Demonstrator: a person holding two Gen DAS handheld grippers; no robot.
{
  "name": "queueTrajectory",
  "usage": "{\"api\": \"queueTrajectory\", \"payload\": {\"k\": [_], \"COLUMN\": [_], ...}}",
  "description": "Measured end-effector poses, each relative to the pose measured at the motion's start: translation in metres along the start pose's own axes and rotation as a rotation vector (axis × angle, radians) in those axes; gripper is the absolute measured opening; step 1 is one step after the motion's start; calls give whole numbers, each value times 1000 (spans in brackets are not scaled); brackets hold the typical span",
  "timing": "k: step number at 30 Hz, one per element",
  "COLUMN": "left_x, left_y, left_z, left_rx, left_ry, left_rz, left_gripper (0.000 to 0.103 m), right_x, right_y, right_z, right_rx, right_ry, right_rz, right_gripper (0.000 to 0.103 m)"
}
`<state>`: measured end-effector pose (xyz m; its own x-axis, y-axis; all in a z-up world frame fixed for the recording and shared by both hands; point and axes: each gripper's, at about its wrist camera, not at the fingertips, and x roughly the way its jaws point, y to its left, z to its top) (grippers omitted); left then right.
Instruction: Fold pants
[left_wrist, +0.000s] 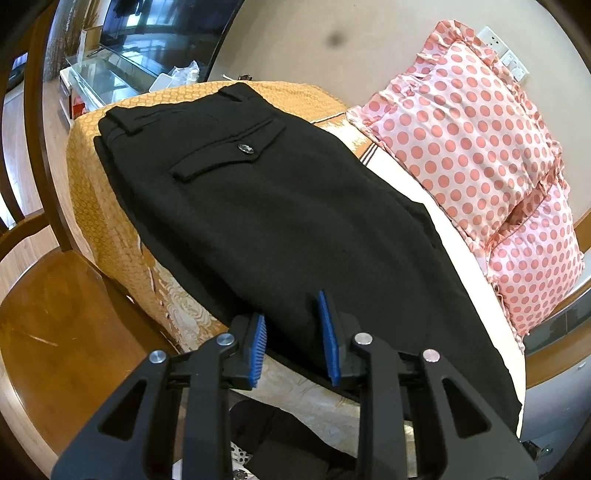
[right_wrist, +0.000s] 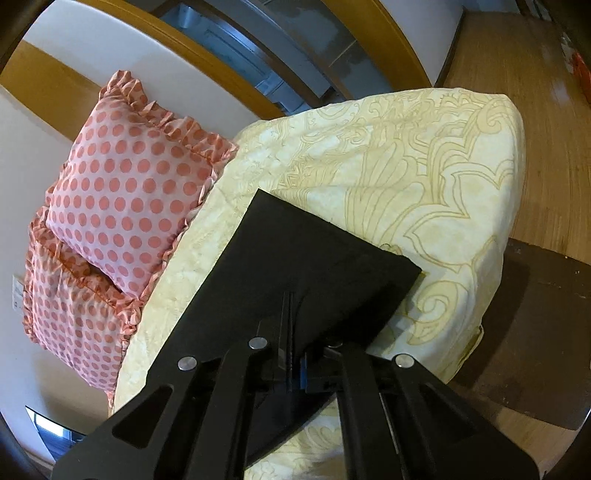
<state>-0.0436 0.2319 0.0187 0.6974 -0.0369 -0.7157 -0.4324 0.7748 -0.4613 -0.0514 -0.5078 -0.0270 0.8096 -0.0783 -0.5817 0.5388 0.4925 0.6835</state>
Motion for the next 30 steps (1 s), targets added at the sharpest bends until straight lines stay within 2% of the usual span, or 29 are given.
{"api": "queueTrajectory", "payload": {"k": [4, 8, 12, 16, 18, 21, 22, 24, 25, 26, 27, 29, 30], "left_x": [-3, -4, -7, -3, -4, -11, -15, -31, -36, -48, -52, -59, -58], "left_y": [1, 2, 4, 6, 6, 12, 14, 21, 23, 25, 24, 11, 1], "left_z": [-4, -7, -8, -3, -5, -6, -5, -1, 0, 3, 4, 4, 2], "left_rx": [13, 27, 36, 59, 74, 75, 73, 78, 78, 79, 86, 137, 179], "left_ry": [-7, -10, -7, -5, -5, -6, -14, -93, -126, -186, -212, -255, -262], "left_rz": [3, 1, -1, 6, 8, 7, 19, 133, 167, 205, 207, 178, 156], "left_gripper": [23, 20, 17, 15, 16, 20, 25, 30, 32, 33, 34, 49, 52], "right_x": [-2, 5, -10, 3, -1, -18, -26, -41, -47, -49, -48, -38, -29], "right_y": [8, 4, 9, 3, 3, 3, 3, 15, 27, 38, 62, 105, 130], "right_z": [2, 3, 0, -2, -4, 0, 2, 5, 4, 3, -3, -18, -30], "right_rx": [-26, -17, -42, -58, -81, -89, -87, -127, -176, -219, -304, -441, -517], "right_ry": [-14, 14, -34, 5, -16, -63, -94, -167, -205, -220, -219, -165, -119], "right_rz": [-2, -12, -12, -55, -81, -190, -241, -330, -341, -326, -270, -144, -64], "right_gripper": [2, 2, 2, 2, 3, 13, 15, 43, 43, 43, 43, 43, 43]}}
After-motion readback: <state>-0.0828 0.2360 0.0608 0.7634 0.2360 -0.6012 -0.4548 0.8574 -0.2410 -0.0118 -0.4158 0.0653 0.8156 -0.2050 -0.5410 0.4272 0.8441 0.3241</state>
